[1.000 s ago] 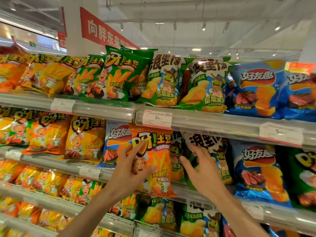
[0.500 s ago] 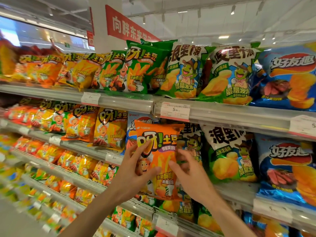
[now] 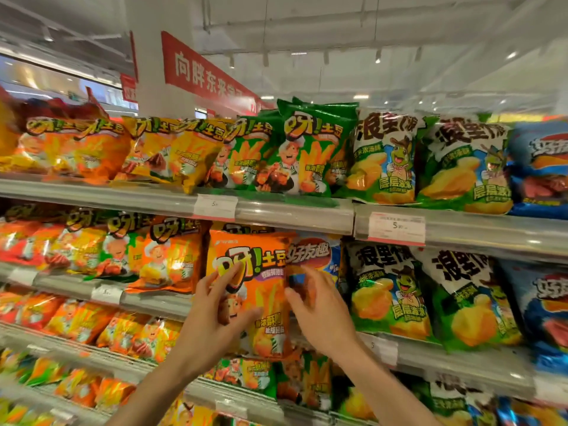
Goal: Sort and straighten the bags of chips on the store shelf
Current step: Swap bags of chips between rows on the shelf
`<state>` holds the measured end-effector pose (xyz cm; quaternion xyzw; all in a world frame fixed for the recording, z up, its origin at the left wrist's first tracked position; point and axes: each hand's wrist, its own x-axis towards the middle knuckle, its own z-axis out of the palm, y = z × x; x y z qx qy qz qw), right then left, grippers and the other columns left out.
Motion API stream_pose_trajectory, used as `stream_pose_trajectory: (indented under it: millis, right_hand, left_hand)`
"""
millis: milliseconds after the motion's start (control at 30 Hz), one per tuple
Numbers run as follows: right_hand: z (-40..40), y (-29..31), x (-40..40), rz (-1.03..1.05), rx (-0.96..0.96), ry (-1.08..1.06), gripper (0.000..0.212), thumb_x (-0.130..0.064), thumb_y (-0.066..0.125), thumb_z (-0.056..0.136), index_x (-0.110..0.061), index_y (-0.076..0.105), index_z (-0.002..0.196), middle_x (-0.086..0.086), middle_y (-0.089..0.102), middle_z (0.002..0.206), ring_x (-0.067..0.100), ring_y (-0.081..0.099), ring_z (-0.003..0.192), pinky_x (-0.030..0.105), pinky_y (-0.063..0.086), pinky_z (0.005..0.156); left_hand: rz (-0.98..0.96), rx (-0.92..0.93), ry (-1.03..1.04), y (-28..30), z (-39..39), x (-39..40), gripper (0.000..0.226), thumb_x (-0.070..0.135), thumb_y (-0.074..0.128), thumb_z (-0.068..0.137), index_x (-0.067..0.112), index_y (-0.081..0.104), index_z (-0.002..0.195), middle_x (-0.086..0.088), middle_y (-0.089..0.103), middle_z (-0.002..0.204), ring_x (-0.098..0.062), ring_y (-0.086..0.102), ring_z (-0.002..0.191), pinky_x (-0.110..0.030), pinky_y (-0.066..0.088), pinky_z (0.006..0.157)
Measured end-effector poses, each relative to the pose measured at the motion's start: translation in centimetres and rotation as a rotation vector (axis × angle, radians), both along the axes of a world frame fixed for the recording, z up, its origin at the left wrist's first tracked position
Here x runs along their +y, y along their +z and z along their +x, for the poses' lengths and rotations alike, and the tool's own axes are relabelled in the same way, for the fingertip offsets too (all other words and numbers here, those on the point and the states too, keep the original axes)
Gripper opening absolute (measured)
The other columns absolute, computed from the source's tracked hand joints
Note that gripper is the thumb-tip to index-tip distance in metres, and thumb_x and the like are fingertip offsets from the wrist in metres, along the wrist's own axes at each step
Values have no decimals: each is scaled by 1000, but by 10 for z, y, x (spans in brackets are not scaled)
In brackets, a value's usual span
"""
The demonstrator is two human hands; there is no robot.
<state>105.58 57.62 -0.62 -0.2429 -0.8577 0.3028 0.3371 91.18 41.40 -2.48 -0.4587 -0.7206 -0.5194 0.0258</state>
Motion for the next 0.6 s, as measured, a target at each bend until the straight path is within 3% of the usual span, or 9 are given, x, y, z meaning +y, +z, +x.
stream_pose_trajectory:
  millis: [100, 167, 233, 333, 433, 600]
  right_hand:
    - [-10, 8, 24, 58, 20, -291, 73, -51, 58, 92, -17, 29, 150, 5, 32, 148, 24, 37, 135, 35, 35, 107]
    - [-19, 9, 40, 9, -43, -387, 89, -55, 62, 87, -8, 22, 151, 16, 28, 151, 34, 32, 139, 43, 33, 112]
    - [-31, 10, 50, -76, -91, -409, 100, -59, 63, 85, -3, 15, 152, 22, 24, 154, 38, 29, 141, 46, 31, 114]
    - [-46, 8, 58, -217, -73, -377, 105, -63, 64, 83, -2, 15, 152, 19, 34, 154, 35, 36, 139, 40, 35, 111]
    - [-51, 3, 61, -297, -5, -365, 100, -60, 67, 83, -5, 20, 151, 15, 47, 146, 34, 47, 131, 39, 42, 104]
    - [-53, 4, 64, -230, 117, -388, 91, -56, 75, 78, -11, 32, 145, 12, 56, 136, 33, 55, 122, 41, 47, 100]
  left_hand:
    - [20, 9, -27, 2, -21, -2, 81, 74, 68, 72, 64, 28, 141, 15, 22, 148, 16, 42, 111, -15, 41, 95]
    - [24, 10, -38, 4, -29, -3, 79, 62, 70, 77, 59, 29, 144, 15, 21, 148, 21, 39, 102, -6, 35, 88]
    - [16, 14, -51, 4, -36, -4, 78, 58, 70, 78, 60, 28, 144, 17, 17, 149, 14, 34, 112, -13, 34, 93]
    - [15, 15, -67, 4, -44, -7, 78, 56, 70, 80, 61, 27, 144, 21, 17, 145, 21, 37, 105, -8, 34, 89]
    - [20, 22, -76, 3, -53, -10, 75, 59, 70, 77, 69, 26, 137, 23, 19, 143, -3, 36, 126, -23, 36, 98]
    - [23, 39, -48, -2, -64, -12, 77, 61, 70, 79, 65, 26, 141, 19, 22, 144, -15, 37, 133, -39, 42, 107]
